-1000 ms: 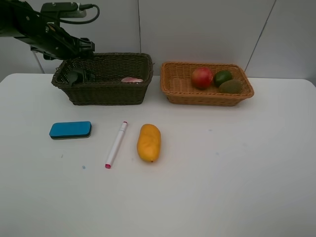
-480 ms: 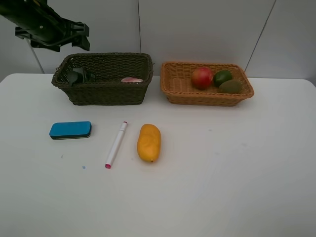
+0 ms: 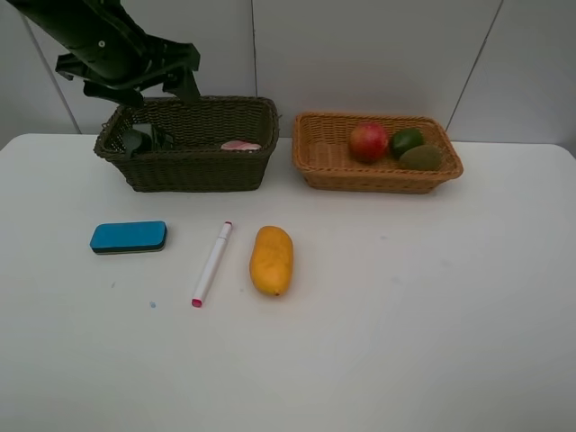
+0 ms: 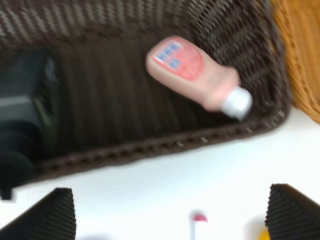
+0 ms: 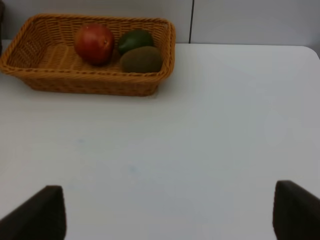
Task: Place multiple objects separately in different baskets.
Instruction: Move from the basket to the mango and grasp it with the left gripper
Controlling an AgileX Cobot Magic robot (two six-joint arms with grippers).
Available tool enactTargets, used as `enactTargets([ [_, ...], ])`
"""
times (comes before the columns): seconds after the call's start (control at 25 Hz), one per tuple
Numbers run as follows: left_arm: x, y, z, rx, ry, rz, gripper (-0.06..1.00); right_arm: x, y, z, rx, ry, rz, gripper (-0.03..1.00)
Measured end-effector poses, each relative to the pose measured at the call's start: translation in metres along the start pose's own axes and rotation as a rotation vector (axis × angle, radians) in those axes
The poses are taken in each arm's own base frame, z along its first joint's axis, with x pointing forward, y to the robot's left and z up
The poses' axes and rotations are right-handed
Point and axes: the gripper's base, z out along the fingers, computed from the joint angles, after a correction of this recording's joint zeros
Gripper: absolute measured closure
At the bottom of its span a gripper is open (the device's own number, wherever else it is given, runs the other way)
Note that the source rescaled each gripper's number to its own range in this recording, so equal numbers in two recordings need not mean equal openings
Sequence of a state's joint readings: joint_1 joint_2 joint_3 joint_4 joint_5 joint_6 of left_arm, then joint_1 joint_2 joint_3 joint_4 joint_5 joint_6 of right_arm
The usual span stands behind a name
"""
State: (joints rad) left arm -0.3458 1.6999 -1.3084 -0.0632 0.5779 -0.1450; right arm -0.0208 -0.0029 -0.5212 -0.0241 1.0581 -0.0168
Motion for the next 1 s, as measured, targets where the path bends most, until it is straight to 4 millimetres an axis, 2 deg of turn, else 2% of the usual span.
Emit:
enactTargets([
  [0.24, 0.017, -0.037, -0.001, -0.086, 0.058, -0.059, -0.05, 0.0, 0.0, 0.0, 0.0, 0.0, 0.0, -0.03],
  [0.36, 0.029, -0.06, -0.003, -0.152, 0.068, -0.129, -0.05, 0.0, 0.0, 0.0, 0.0, 0.0, 0.0, -0.03],
  [0.56, 0.049, -0.102, -0.005, -0.139, 0.062, -0.295, -0.05, 0.0, 0.0, 0.0, 0.0, 0.0, 0.0, -0.03],
  [0.76, 0.071, -0.132, 0.011, -0.132, 0.118, -0.361, -0.05, 0.0, 0.0, 0.0, 0.0, 0.0, 0.0, -0.03],
  [1.0, 0.087, -0.15, 0.036, -0.115, 0.159, -0.352, -0.05, 0.0, 0.0, 0.0, 0.0, 0.0, 0.0, -0.03],
])
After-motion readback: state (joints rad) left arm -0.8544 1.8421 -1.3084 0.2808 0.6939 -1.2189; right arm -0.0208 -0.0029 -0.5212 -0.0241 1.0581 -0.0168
